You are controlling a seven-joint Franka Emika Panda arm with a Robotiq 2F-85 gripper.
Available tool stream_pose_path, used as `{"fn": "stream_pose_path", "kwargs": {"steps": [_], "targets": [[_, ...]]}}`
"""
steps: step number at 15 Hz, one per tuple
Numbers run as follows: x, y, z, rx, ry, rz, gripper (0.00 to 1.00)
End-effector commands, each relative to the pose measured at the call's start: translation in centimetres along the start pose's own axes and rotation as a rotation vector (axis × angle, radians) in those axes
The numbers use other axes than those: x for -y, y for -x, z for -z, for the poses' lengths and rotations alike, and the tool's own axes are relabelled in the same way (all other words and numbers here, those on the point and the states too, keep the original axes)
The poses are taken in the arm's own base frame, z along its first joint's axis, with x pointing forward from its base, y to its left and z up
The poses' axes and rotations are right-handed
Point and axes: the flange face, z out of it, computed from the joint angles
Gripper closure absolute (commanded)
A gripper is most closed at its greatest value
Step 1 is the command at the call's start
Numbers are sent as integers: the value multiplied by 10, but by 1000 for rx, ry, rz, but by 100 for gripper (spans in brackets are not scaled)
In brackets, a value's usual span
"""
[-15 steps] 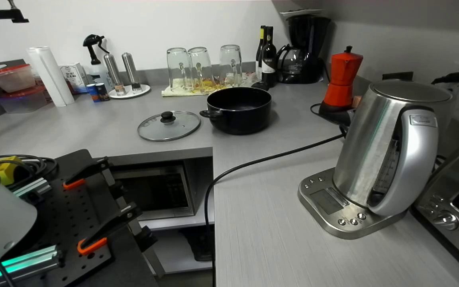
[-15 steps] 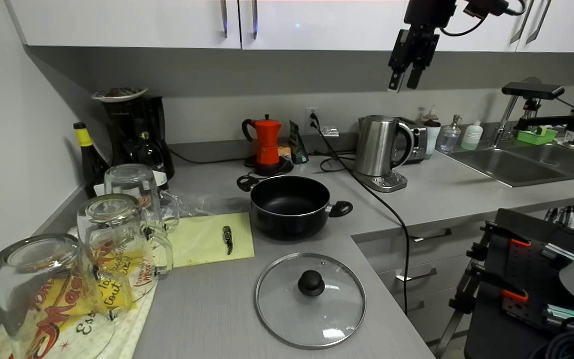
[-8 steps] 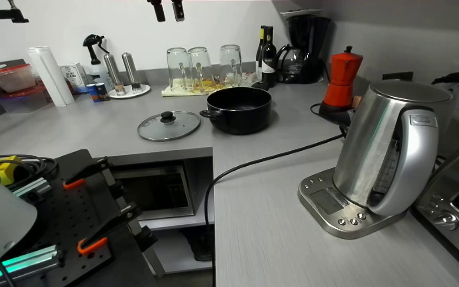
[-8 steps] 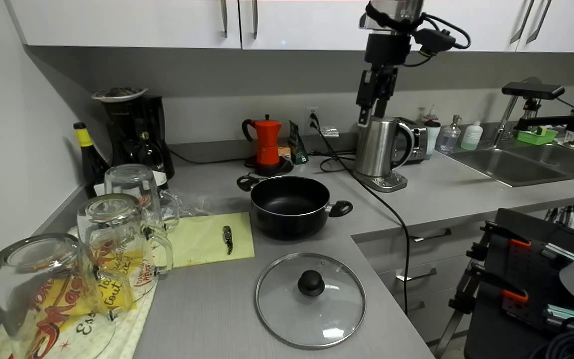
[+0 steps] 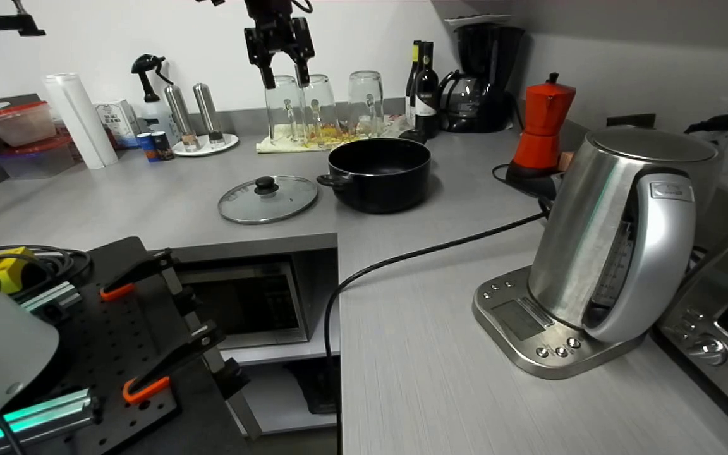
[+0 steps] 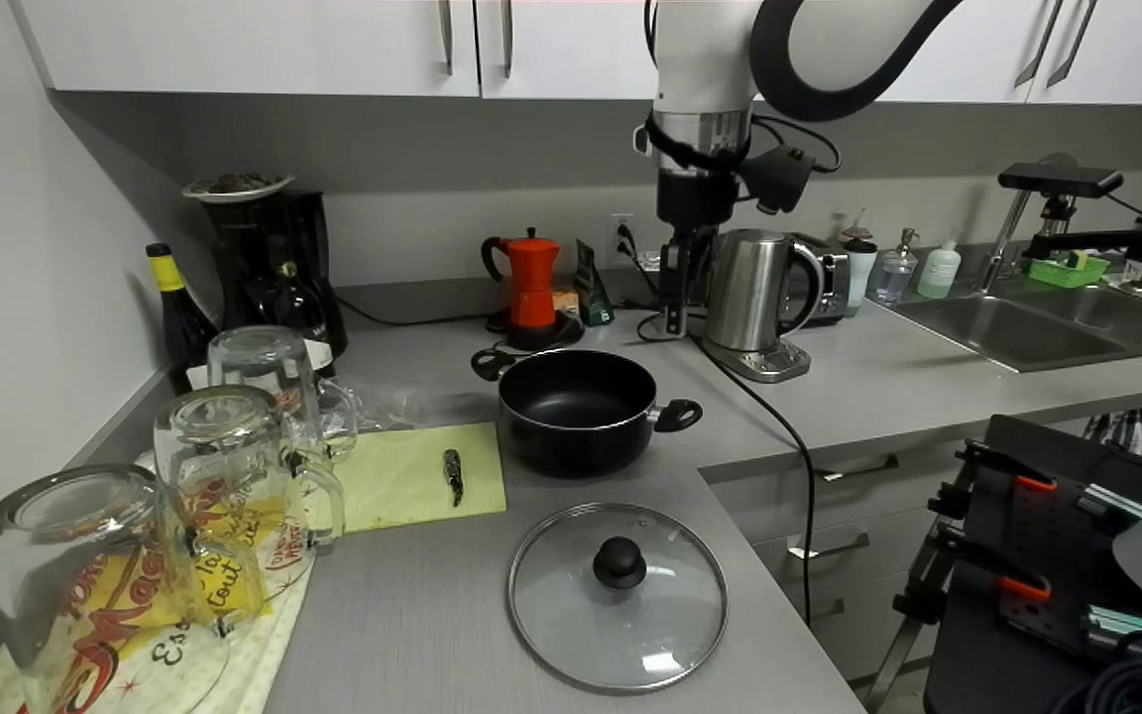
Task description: Place the lid on the pot
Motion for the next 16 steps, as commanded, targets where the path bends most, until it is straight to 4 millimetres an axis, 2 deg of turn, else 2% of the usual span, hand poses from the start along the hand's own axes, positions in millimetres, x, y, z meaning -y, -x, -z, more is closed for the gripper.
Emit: {"fn": "stream_pose_path", "kwargs": {"steps": [1, 10, 16], "targets": [[23, -14, -34, 27, 56, 106, 0], [80, -31, -132, 109, 168, 368, 0], [115, -35, -197, 174, 220, 537, 0]]}}
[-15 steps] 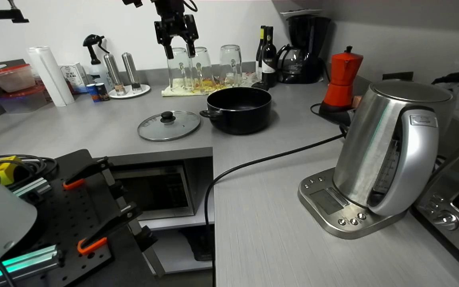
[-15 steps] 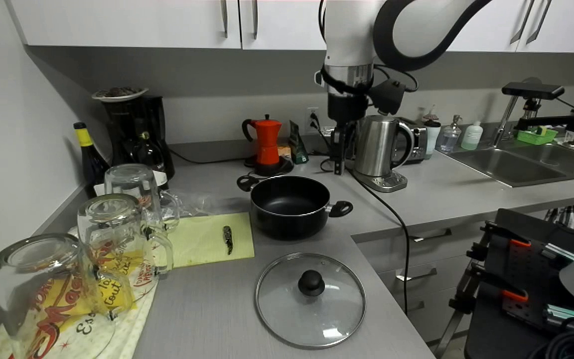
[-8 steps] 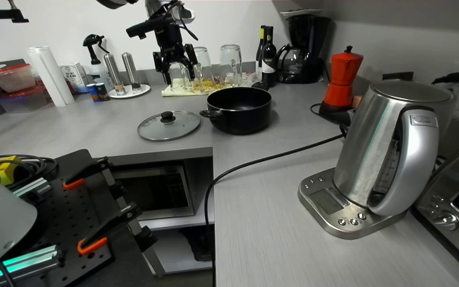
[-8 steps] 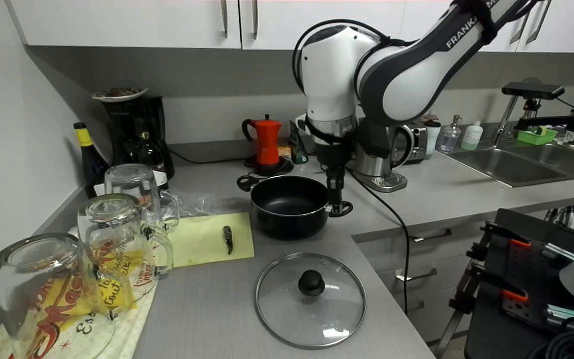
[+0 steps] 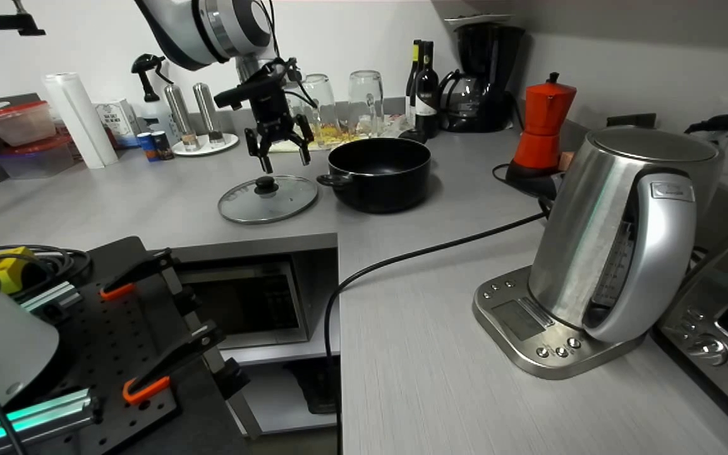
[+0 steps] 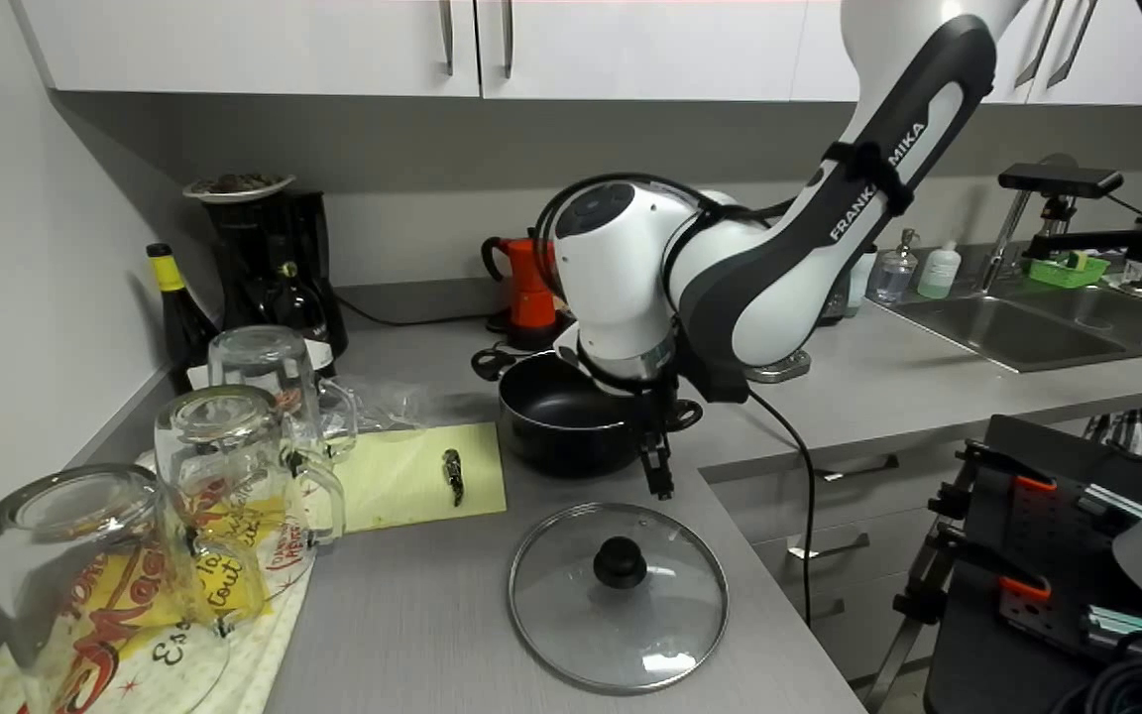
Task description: Place the lid on the pot
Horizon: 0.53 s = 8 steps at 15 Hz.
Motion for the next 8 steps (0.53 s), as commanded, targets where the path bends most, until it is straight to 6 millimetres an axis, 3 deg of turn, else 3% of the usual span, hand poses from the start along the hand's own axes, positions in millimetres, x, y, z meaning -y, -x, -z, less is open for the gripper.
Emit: {"fn": "stream_pose_path", "kwargs": {"steps": [1, 3, 8], "targets": [[17, -26, -24, 13, 43, 112, 0], [31, -33, -32, 18, 49, 165, 0], [64, -42, -26, -7, 45, 294, 0]]}}
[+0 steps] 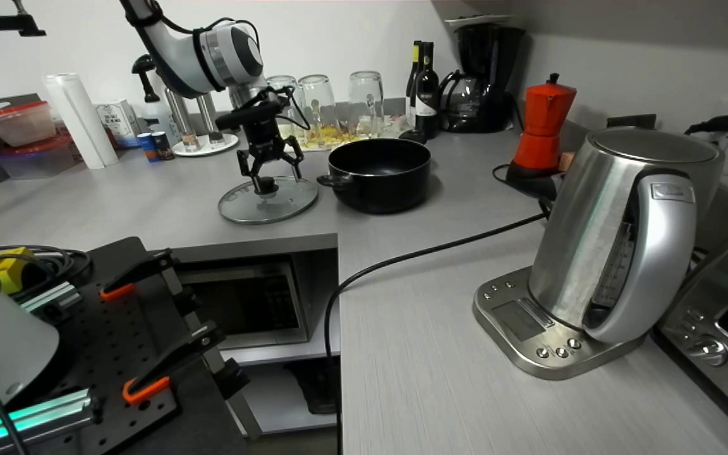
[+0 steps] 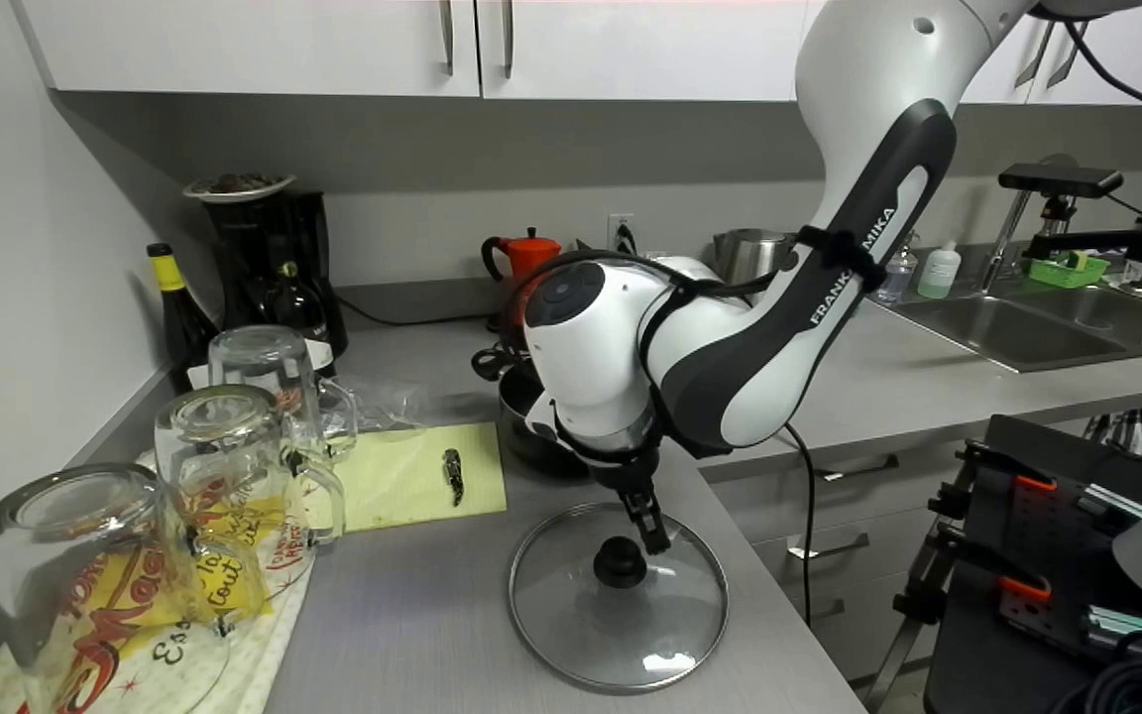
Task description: Place the lid on the pot
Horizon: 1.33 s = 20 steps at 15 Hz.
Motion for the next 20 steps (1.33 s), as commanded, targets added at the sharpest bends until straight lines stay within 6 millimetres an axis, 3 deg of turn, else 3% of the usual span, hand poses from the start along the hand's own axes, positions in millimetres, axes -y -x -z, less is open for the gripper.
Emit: {"fn": "stream_pose_path", "kwargs": {"steps": [1, 9, 20], "targets": [[13, -15, 10, -31, 11, 96, 0], [23, -30, 21, -88, -42, 221, 0], [17, -34, 17, -101, -171, 279, 0]]}}
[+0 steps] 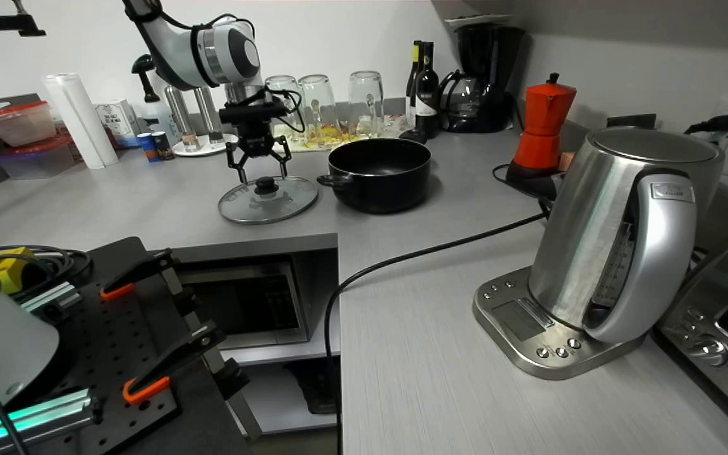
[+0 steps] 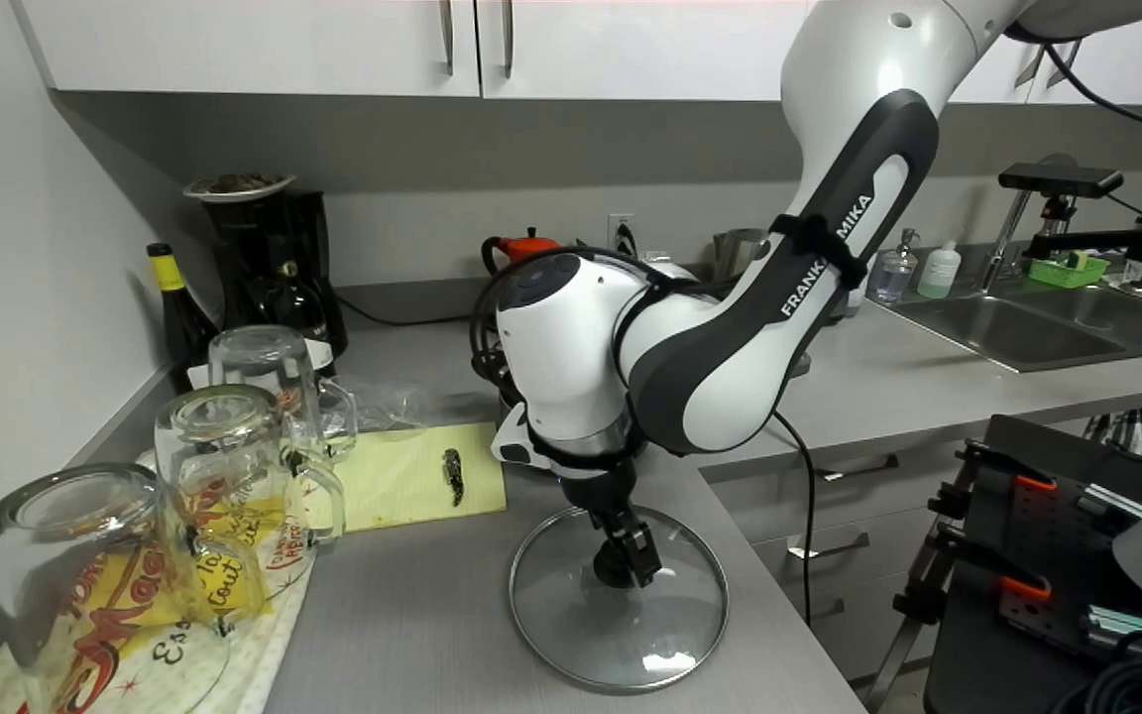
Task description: Place the lid on the pot
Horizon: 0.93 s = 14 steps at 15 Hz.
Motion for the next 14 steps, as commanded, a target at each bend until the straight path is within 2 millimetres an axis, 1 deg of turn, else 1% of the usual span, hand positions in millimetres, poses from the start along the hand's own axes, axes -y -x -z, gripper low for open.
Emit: {"fn": "stream_pose_path", "kwargs": {"steps": [1, 2, 4, 8, 9, 12, 14], "targets": [[-4, -6, -1, -16, -43, 25, 25], [-4, -6, -1, -17, -47, 25, 28], [-4, -5, -1, -18, -55, 27, 40], [-6, -5, 1, -25, -60, 25, 72], [-6, -6, 3, -29, -59, 25, 75], [-2, -4, 9, -31, -52, 26, 75], [6, -2, 17, -33, -39, 33, 75]]}}
